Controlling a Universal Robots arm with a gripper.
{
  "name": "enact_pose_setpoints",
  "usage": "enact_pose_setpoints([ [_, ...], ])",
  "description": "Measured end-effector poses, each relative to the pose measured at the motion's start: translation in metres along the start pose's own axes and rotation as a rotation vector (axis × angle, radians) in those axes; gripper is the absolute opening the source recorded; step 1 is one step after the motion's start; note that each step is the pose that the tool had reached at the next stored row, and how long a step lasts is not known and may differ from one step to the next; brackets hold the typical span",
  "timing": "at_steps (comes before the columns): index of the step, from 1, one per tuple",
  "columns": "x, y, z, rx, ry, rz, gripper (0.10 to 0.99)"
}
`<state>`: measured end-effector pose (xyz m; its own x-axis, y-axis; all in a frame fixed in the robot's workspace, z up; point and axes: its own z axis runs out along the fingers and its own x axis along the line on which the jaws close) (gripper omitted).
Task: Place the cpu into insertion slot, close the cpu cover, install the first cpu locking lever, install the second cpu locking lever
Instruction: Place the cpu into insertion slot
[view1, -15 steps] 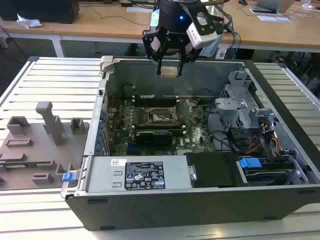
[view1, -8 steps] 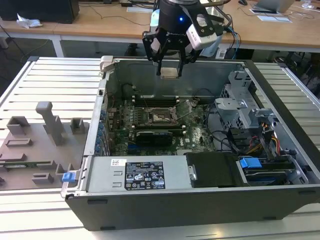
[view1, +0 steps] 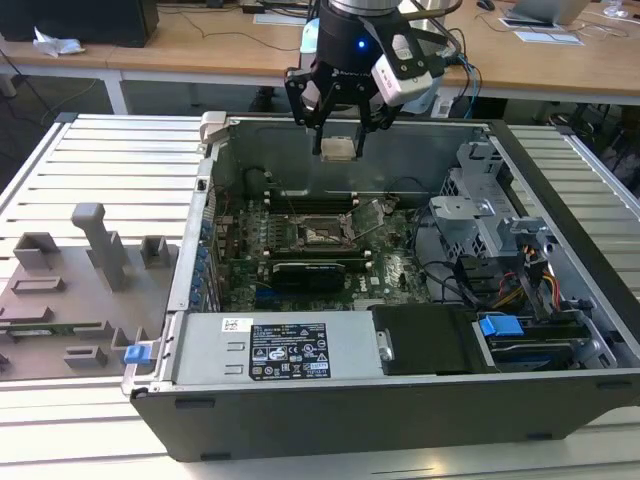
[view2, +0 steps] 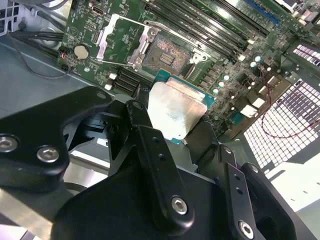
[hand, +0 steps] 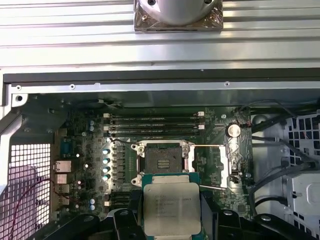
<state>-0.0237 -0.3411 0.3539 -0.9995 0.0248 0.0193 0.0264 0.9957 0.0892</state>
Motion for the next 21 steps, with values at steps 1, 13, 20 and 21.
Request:
enact_pose_setpoints([
  [1, 0.0000, -0.0001, 0.0008, 0.000, 0.0000, 0.000, 0.545],
  [13, -0.0003, -0.0013, 0.0140, 0.000, 0.0000, 0.000, 0.545],
  [20, -0.0004, -0.0016, 0.0183, 0.000, 0.0000, 0.000, 0.545],
  [21, -0.0004, -0.0017, 0.0189, 0.000, 0.0000, 0.000, 0.545],
])
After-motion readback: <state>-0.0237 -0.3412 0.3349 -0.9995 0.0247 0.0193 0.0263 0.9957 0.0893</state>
